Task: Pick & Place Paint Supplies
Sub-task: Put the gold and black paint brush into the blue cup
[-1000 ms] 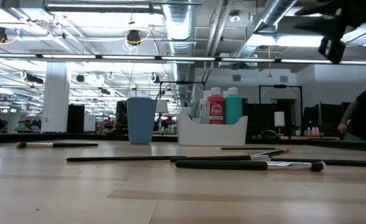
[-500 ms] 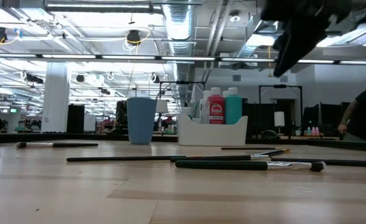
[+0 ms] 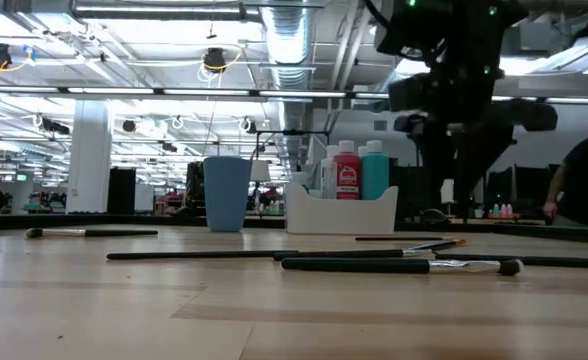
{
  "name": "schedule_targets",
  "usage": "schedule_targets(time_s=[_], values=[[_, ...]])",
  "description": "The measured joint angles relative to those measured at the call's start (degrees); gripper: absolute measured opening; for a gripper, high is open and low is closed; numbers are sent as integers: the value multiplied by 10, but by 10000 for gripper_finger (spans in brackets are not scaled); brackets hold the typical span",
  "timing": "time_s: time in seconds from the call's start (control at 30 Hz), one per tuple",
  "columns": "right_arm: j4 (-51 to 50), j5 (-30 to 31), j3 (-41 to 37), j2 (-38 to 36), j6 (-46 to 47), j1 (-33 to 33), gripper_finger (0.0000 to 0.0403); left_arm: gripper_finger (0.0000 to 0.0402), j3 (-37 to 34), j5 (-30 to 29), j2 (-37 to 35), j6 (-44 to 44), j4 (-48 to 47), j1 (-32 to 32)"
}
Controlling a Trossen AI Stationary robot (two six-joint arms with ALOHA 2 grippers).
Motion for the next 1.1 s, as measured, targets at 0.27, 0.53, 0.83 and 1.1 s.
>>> schedule_targets(time_s=[0.27,0.53,0.83,1.1], values=[[18,-13,-36,50,-34,0,181,108,0,-1,3,0,-7,0],[58,-16,-58,67,-33,-4,170,108,0,-26,4,0,-6,0],[65,-85,-67,67,-46,-26,79,108,0,-34,4,-1,-7,0],[60,-86,-65,68,-3,-41,8,108,0,-33,4,0,-8,0]])
